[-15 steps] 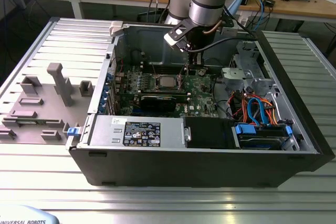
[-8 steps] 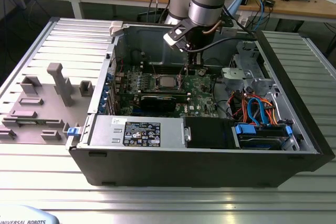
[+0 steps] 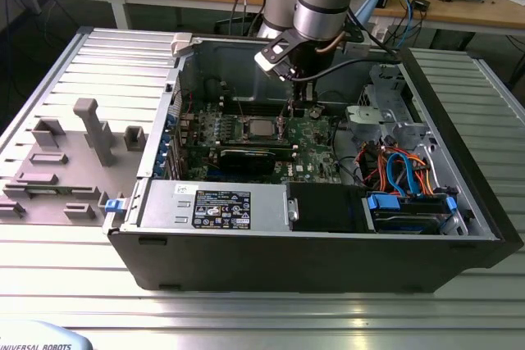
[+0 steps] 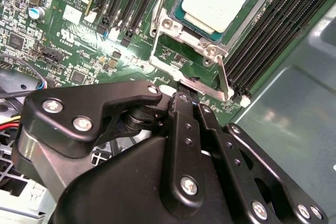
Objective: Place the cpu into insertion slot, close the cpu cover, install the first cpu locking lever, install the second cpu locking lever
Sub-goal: 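Close the cpu cover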
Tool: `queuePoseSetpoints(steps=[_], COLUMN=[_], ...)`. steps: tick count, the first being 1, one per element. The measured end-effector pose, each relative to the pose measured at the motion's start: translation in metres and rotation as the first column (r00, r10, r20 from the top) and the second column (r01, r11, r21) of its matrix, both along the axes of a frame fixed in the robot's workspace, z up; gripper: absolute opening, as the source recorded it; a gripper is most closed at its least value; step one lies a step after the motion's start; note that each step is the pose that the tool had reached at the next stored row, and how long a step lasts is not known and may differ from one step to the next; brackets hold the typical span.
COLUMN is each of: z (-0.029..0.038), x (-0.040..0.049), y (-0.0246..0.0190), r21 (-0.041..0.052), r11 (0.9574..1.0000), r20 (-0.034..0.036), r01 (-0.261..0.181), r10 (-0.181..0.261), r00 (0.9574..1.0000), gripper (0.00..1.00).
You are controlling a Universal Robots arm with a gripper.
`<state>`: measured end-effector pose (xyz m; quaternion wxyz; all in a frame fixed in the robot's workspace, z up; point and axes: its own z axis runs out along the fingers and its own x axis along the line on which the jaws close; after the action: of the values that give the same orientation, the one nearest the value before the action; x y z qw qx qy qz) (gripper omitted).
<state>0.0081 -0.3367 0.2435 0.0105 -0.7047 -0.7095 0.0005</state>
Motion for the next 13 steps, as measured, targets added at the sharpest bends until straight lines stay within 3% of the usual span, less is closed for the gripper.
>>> queuePoseSetpoints(steps=[13], z=[0.0], x=[-0.001], y=[0.0], r21=[0.0], r11=[1.0], r20=[0.0], r01=[0.0], r10=[0.0], r00=[1.0], gripper=[0.11])
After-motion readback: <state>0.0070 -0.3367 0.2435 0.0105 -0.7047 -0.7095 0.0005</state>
